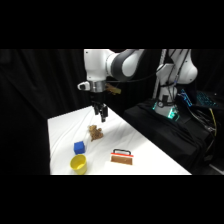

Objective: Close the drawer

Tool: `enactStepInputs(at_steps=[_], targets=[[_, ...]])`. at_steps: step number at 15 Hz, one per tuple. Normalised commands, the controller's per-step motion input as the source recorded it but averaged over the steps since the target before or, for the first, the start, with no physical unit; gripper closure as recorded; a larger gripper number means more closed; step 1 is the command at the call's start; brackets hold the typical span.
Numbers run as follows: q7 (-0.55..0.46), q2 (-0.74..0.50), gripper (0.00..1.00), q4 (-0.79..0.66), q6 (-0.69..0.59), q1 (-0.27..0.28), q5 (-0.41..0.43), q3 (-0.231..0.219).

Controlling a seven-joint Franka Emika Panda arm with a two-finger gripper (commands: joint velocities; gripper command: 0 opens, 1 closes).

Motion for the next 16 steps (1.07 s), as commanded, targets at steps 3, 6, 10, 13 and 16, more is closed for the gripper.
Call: enactStepInputs(at_steps=[3,6,10,13,16], targets=[[-0.01,0.0,0.0,-0.02,0.03,-0.018,0.001,0.034],[-0.05,-0.01,0.0,-0.17,0.19,0.018,-0.029,0.064],[-0.27,-0.08,0.0,-0.38,0.45,0.041,0.046,0.135],[-0.63,-0.09,0.0,-0.39,0.58,-0.019,0.281,0.205],[-0.84,-0.03,0.0,-0.27,0.49,-0.113,0.505,0.313]])
